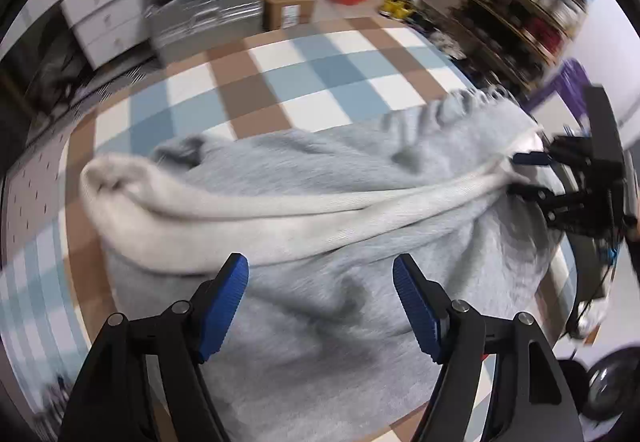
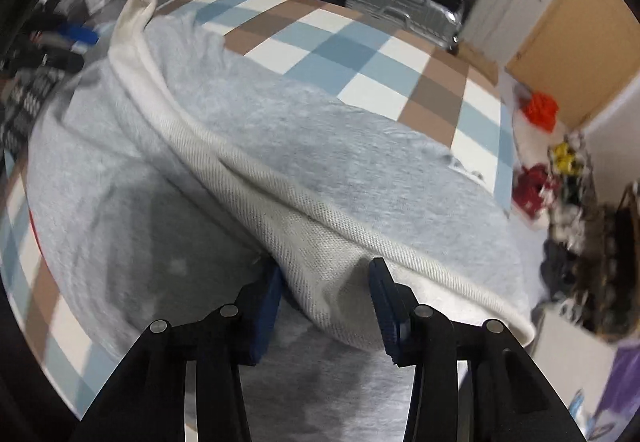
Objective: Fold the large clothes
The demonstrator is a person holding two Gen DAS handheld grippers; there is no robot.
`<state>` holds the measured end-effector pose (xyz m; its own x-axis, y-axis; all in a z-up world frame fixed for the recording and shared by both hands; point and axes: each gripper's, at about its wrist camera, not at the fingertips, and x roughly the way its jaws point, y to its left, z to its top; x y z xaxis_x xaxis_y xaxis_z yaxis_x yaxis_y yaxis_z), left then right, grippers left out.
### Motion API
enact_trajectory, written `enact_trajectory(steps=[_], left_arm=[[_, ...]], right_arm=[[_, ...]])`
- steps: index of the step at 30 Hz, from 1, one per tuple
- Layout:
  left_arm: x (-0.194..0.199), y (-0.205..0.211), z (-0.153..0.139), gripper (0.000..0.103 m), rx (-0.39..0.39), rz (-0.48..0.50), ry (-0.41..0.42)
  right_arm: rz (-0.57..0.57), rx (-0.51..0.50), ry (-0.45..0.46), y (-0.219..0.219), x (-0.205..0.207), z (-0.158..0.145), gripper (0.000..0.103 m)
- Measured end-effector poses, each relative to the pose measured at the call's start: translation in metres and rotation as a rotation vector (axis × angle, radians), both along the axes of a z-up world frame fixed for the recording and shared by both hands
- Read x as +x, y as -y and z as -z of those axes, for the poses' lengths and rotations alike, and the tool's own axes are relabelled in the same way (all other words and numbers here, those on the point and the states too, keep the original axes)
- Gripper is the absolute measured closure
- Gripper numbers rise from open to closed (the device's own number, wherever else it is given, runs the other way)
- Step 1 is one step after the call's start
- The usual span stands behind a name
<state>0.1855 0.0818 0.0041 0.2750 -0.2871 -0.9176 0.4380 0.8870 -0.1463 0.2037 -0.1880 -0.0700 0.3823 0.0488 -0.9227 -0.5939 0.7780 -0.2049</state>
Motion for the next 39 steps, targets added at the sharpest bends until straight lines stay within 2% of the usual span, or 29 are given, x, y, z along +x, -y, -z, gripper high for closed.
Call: enact_trajectory(steps=[1,2,5,9,13,15,18,20,22,24,25,26,28,29,31,32,36,39], left_arm=[[-0.001,0.004,0.000,0.032,0.003,0.020,0.010],[-0.001,0.009,0.000,0.032,0.010,0.042,0.025],[0.001,0.023,0.002,0.032,0.030,0.082,0.045],[0.009,0.036,0.004,0.032,0.094,0.094,0.065],[0.025,0.031,0.002,0.032,0.125,0.061,0.100],[0.031,0.024,0.002,0.032,0.122,0.035,0.106],[0.040,0.009,0.007,0.032,0.121,-0.004,0.106],[0.044,0.002,0.011,0.032,0.146,-0.023,0.109],[0.046,-0.009,0.015,0.032,0.176,-0.044,0.117],[0.049,-0.025,0.017,0.032,0.186,-0.075,0.118],[0.051,-0.033,0.017,0.032,0.178,-0.087,0.116],[0.052,-0.039,0.016,0.032,0.178,-0.101,0.122],[0.052,-0.053,0.013,0.032,0.189,-0.122,0.149],[0.051,-0.056,0.011,0.032,0.194,-0.115,0.152],[0.044,-0.061,0.009,0.032,0.224,-0.082,0.169],[0.041,-0.061,0.008,0.032,0.235,-0.063,0.186],[0.012,-0.046,0.013,0.032,0.389,0.095,0.354],[-0.005,-0.031,0.028,0.032,0.494,0.244,0.445]], right_arm=[[0.001,-0.019,0.014,-0.001,0.001,0.001,0.071],[0.005,-0.021,0.012,-0.002,0.003,0.002,0.084],[0.031,-0.042,0.053,-0.005,0.015,-0.004,0.095],[0.070,-0.047,0.221,-0.013,0.040,-0.032,0.095],[0.108,-0.057,0.341,-0.023,0.073,-0.055,0.095],[0.130,-0.056,0.368,-0.028,0.089,-0.059,0.095],[0.163,-0.070,0.346,-0.035,0.110,-0.046,0.094],[0.174,-0.069,0.236,-0.036,0.124,-0.025,0.094],[0.198,-0.067,0.172,-0.029,0.130,-0.010,0.094],[0.252,0.038,0.103,-0.014,0.132,-0.011,0.093],[0.282,0.115,0.087,-0.005,0.131,-0.017,0.090],[0.324,0.251,0.061,0.010,0.130,-0.029,0.083],[0.405,0.488,0.044,0.037,0.123,-0.050,0.044],[0.439,0.587,0.076,0.051,0.116,-0.064,0.002],[0.434,0.677,0.177,0.061,0.098,-0.086,0.000],[0.423,0.719,0.200,0.064,0.088,-0.095,0.000],[0.398,0.856,0.221,0.063,0.042,-0.110,0.000],[0.331,0.984,0.177,0.051,-0.012,-0.103,0.000]])
